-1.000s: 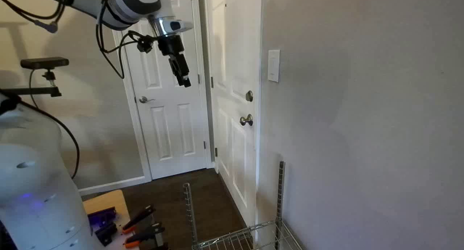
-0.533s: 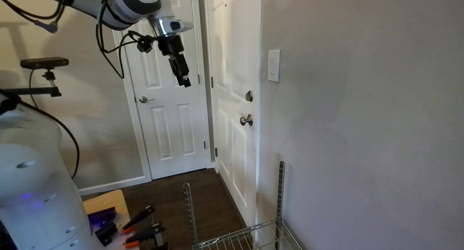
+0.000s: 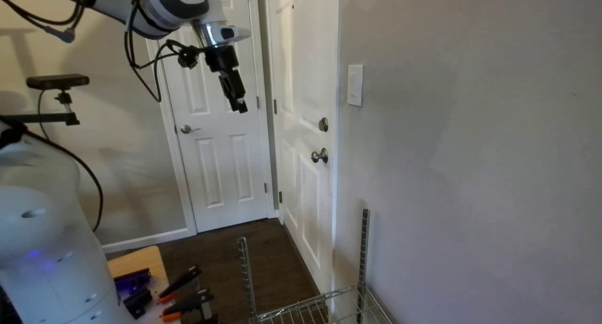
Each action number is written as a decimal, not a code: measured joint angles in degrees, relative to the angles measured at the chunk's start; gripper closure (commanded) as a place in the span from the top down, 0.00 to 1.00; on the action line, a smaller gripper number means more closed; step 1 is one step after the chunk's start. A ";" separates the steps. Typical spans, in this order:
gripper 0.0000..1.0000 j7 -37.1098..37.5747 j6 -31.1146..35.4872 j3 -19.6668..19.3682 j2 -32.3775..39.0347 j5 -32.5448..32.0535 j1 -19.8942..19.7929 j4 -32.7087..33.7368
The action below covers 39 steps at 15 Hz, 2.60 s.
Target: Turn on the light switch
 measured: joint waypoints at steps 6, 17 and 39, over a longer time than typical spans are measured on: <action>1.00 0.00 0.00 0.00 0.00 0.00 0.00 0.00; 1.00 0.00 0.00 0.00 0.00 0.00 0.00 0.00; 1.00 2.96 13.59 -1.20 1.59 -4.40 -0.76 -2.72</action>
